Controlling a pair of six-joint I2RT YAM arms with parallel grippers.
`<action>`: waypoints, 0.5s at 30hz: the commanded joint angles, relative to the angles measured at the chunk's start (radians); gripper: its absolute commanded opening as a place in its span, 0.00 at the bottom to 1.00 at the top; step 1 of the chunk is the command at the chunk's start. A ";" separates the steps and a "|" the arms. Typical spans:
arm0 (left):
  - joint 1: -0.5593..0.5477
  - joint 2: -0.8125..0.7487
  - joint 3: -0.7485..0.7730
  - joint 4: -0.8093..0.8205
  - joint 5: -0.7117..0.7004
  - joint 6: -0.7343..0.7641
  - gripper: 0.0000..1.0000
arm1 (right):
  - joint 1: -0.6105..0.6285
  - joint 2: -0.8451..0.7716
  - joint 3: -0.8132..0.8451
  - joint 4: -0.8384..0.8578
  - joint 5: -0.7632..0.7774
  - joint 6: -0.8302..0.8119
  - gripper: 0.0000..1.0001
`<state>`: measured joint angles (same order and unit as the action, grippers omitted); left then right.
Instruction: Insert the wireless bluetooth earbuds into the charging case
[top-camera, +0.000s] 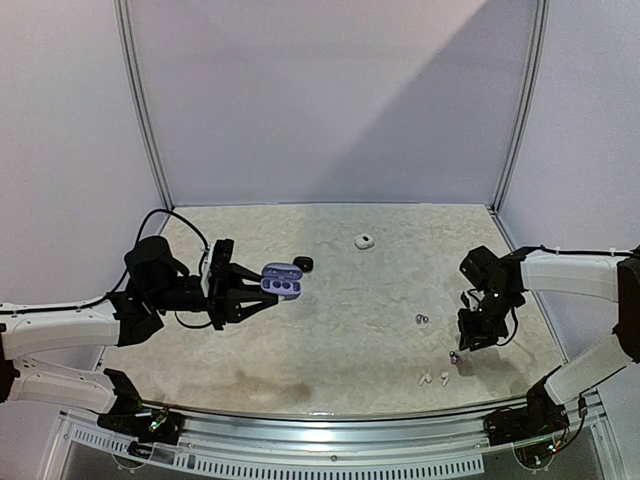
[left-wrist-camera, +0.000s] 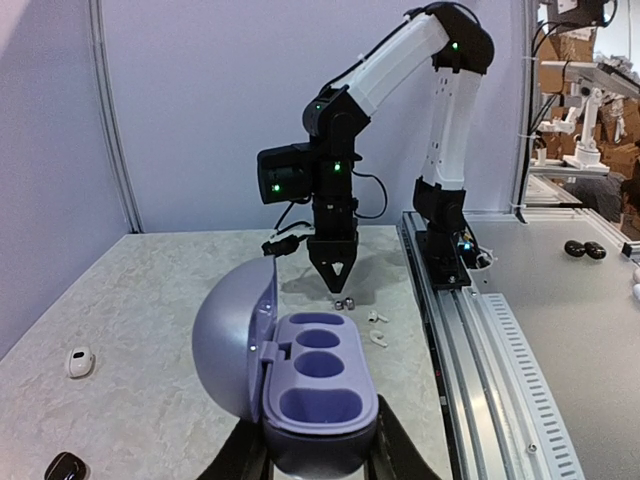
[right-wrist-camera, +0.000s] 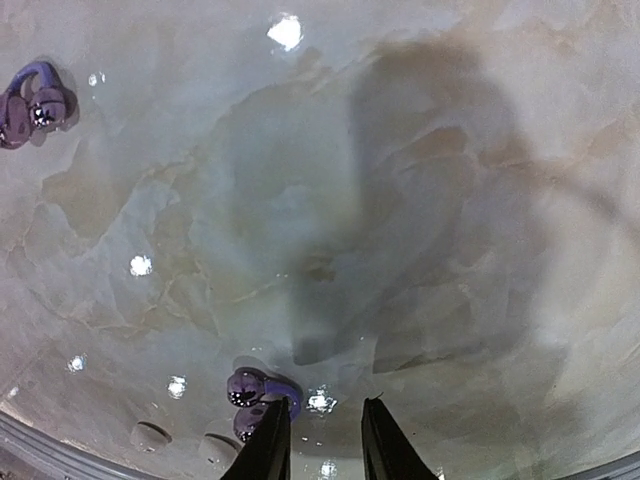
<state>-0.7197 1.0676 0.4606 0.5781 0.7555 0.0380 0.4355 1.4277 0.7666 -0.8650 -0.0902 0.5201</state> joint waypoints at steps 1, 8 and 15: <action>0.003 0.012 0.004 0.000 0.005 0.018 0.00 | -0.007 -0.023 -0.033 0.055 -0.070 0.017 0.26; 0.003 0.009 0.010 -0.012 0.007 0.031 0.00 | -0.006 0.007 -0.047 0.091 -0.099 0.000 0.24; 0.003 0.011 0.014 -0.024 0.010 0.047 0.00 | -0.006 0.013 -0.060 0.109 -0.101 0.002 0.23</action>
<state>-0.7197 1.0683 0.4606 0.5625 0.7559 0.0624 0.4355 1.4300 0.7273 -0.7807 -0.1829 0.5186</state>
